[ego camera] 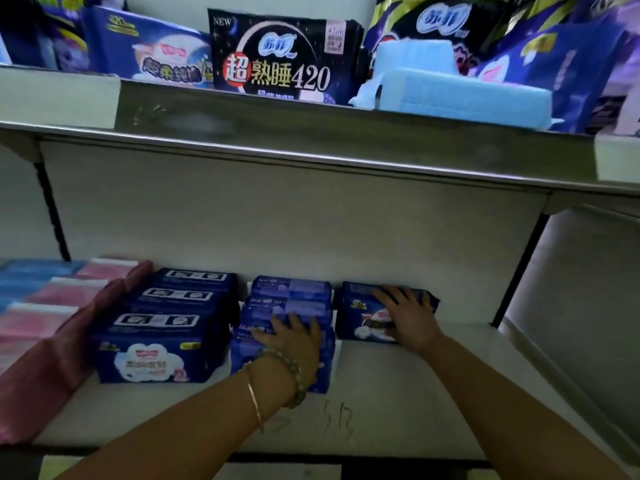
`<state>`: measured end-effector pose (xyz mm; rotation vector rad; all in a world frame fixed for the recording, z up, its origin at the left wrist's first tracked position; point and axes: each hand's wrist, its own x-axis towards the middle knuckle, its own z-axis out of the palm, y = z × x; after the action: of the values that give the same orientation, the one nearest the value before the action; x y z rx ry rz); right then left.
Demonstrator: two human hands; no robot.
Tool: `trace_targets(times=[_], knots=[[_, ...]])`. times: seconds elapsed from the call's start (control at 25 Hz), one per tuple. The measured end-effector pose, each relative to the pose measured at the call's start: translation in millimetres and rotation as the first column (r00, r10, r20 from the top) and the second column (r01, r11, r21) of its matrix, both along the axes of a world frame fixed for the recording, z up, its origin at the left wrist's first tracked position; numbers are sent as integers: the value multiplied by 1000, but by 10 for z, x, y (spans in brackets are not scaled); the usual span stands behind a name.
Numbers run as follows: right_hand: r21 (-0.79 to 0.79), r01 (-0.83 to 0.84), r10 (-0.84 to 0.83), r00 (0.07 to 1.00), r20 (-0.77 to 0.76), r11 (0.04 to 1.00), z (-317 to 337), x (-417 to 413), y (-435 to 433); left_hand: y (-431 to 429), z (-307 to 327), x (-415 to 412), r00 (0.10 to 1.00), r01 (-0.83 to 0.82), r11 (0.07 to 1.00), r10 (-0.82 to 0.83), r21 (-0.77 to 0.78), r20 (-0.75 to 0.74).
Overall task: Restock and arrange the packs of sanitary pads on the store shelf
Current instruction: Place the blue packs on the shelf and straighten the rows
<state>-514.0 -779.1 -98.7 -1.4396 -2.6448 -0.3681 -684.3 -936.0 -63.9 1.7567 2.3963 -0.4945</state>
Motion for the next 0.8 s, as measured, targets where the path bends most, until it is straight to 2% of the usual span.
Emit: trace_targets(times=[0.24, 0.48, 0.64, 0.8], knots=[[-28, 11, -10, 1000, 27, 1000, 110, -99, 59, 42, -25, -13, 1000, 3, 1000, -2, -6, 13], [5, 94, -94, 992, 85, 996, 101, -251, -56, 57, -12, -11, 1000, 1, 1000, -1, 5, -4], [12, 49, -49, 999, -11, 999, 130, -196, -281, 11, -27, -6, 1000, 10, 1000, -9, 27, -28], [19, -95, 97, 976, -194, 995, 285, -9, -582, -141, -6, -10, 999, 39, 995, -38, 92, -18]])
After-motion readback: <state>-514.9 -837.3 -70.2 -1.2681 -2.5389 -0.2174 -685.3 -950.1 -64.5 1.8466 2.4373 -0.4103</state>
